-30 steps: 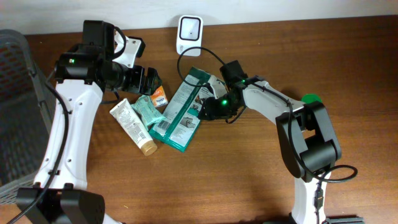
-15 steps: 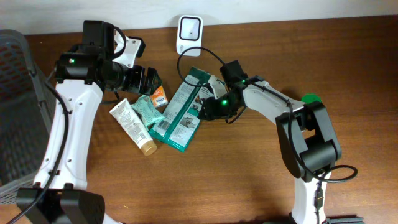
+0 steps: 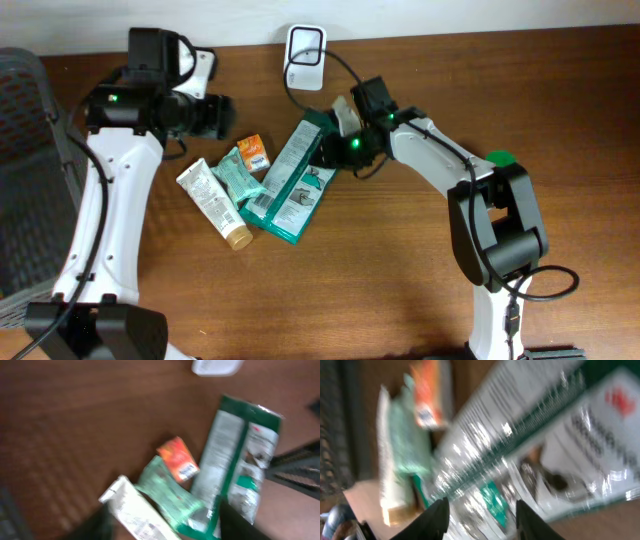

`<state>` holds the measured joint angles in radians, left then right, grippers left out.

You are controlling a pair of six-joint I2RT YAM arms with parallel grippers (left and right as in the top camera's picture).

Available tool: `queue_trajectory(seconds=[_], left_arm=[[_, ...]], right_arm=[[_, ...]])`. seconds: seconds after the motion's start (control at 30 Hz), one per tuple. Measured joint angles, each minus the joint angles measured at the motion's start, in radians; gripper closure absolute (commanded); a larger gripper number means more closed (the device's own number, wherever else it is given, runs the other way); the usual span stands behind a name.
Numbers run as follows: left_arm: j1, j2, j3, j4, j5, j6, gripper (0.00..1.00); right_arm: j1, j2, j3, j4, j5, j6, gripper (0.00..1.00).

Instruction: Scan the item barcode

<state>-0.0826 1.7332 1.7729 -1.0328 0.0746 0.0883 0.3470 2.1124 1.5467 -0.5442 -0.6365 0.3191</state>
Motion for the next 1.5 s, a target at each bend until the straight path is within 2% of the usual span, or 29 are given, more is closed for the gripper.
queue_trajectory(seconds=[0.07,0.17,0.23,0.33,0.5,0.7,1.03,1.1,1.2,1.33,1.5], left_arm=[[0.023,0.003,0.000,0.031,-0.029,-0.011,0.81],[0.039,0.029,0.000,0.044,-0.027,0.005,0.88],[0.037,0.081,0.000,0.053,0.036,0.053,0.88],[0.036,0.148,-0.001,0.061,0.121,0.110,0.88],[0.036,0.180,-0.004,0.075,0.176,0.149,0.88],[0.015,0.221,-0.004,0.077,0.220,0.178,0.88],[-0.040,0.280,-0.004,0.077,0.237,0.204,0.87],[-0.040,0.288,-0.004,0.077,0.237,0.204,0.87],[-0.040,0.293,-0.004,0.079,0.245,0.205,0.87],[-0.041,0.296,-0.004,0.080,0.256,0.205,0.89],[-0.041,0.320,-0.004,0.099,0.278,0.206,0.92]], right_arm=[[0.000,0.000,0.020,0.032,-0.001,0.041,0.70],[0.003,0.002,0.023,0.040,0.005,0.094,0.80],[0.015,0.012,0.022,0.043,0.009,0.117,0.85],[0.055,0.047,0.003,0.039,0.011,0.140,0.87],[0.095,0.095,-0.039,0.009,0.011,0.156,0.94],[0.076,0.091,-0.041,-0.146,0.029,0.134,0.93],[-0.035,0.089,0.010,-0.327,0.105,-0.161,0.91],[-0.046,0.090,0.032,-0.348,0.152,-0.203,0.85],[-0.048,0.090,0.068,-0.387,0.212,-0.264,0.84],[-0.048,0.099,0.142,-0.457,0.228,-0.293,0.81],[-0.070,0.100,0.241,-0.509,0.152,-0.298,0.80]])
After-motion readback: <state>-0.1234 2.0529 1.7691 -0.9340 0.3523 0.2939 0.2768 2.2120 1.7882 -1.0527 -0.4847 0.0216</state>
